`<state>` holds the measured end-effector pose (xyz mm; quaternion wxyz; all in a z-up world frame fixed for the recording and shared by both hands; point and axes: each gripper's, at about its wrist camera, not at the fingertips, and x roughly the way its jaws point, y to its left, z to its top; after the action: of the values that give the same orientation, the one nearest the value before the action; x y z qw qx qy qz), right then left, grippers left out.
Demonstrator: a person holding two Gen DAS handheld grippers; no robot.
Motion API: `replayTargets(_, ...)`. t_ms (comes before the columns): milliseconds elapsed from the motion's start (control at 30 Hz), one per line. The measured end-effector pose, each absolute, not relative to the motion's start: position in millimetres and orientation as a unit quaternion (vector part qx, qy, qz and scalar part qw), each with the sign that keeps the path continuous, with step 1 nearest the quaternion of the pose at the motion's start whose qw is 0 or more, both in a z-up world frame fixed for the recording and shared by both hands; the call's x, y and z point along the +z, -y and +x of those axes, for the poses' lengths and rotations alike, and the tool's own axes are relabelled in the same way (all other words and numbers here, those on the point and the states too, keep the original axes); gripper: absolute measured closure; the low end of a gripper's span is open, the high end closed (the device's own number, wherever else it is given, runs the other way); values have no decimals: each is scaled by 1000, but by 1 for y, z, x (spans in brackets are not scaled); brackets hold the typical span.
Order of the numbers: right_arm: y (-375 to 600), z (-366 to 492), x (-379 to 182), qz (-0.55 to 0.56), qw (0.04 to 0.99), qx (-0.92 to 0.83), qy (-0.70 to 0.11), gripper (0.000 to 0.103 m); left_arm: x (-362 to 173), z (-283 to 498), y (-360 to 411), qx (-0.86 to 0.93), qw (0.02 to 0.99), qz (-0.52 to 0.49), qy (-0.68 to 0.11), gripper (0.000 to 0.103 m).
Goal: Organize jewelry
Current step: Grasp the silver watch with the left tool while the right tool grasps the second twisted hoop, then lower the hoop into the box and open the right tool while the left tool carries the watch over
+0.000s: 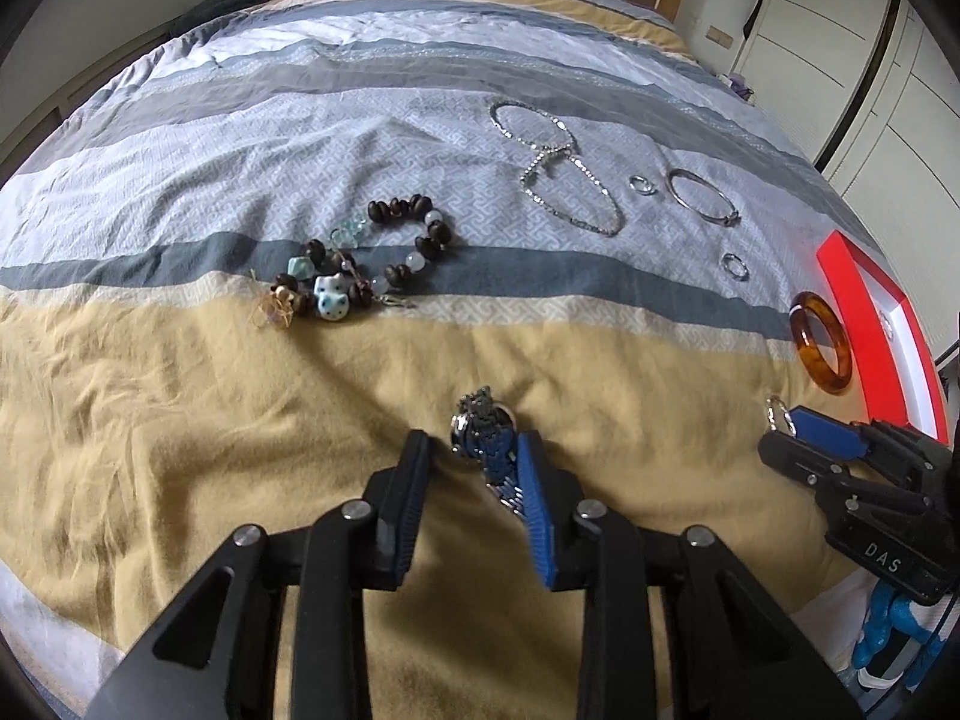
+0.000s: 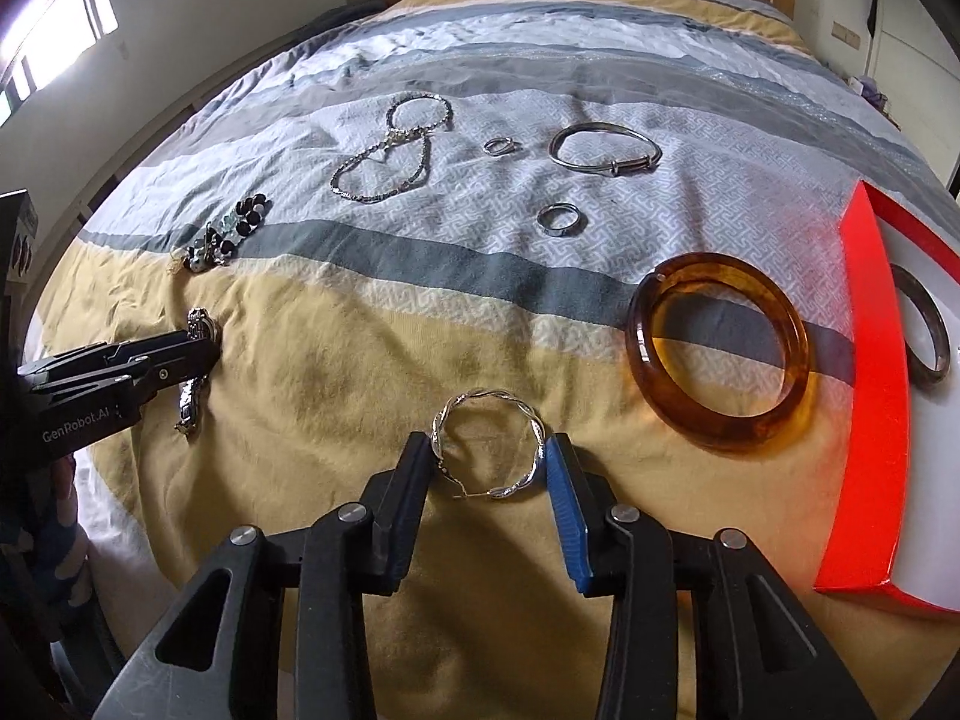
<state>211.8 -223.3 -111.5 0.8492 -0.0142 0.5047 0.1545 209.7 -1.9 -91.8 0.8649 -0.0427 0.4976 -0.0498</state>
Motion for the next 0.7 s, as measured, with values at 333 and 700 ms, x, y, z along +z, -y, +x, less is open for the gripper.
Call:
replayTargets(333, 230, 197, -92, 5, 859, 162, -485, 65, -74, 197, 1, -53, 870, -50, -488, 93)
replayTargets(700, 237, 155, -36, 14, 882, 159, -444, 65, -21, 160, 14, -79, 890, -46, -446, 94)
